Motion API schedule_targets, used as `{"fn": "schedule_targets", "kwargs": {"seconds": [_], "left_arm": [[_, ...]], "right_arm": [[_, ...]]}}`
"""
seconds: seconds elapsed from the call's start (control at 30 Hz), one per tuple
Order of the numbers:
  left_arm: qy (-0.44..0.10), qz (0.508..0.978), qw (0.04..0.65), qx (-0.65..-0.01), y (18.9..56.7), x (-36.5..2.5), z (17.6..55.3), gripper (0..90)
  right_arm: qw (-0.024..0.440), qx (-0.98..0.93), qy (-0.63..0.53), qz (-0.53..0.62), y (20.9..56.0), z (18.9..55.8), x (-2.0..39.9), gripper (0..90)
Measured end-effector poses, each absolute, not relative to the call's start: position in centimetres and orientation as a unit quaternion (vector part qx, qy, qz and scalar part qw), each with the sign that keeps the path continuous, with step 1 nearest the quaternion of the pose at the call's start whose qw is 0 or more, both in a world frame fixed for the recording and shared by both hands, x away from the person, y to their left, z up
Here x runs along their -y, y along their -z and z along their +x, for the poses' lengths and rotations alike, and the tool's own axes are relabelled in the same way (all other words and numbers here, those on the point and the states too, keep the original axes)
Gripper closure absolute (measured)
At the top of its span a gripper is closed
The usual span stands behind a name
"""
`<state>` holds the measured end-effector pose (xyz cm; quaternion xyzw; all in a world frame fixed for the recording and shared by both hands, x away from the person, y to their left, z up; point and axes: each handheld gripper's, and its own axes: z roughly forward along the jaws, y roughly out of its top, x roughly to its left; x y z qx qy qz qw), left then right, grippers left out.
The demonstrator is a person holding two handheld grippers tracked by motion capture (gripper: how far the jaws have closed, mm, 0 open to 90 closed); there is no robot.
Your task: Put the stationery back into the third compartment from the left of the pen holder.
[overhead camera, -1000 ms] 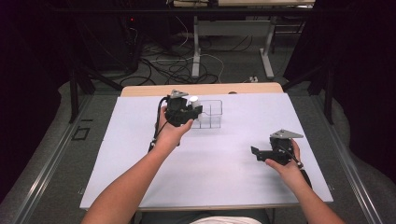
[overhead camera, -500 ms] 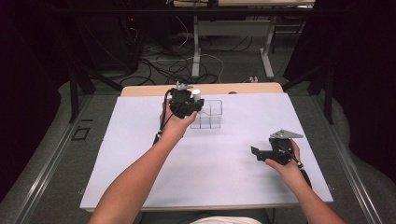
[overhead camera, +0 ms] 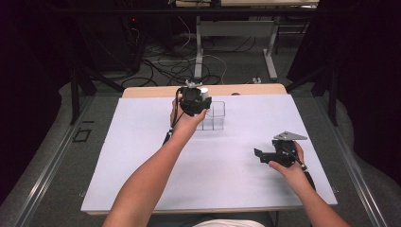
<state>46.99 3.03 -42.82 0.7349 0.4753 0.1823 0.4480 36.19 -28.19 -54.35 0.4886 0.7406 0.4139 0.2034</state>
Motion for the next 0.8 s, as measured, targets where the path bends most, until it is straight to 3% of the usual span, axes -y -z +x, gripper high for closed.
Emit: {"fn": "schedule_targets", "kwargs": {"seconds": [0.8], "left_arm": [[-0.161, 0.72, 0.465, -0.489, 45.2, 0.0, 48.7, 68.4]], "right_arm": [[0.198, -0.742, -0.417, 0.487, 54.5, 36.3, 28.2, 12.4]]}}
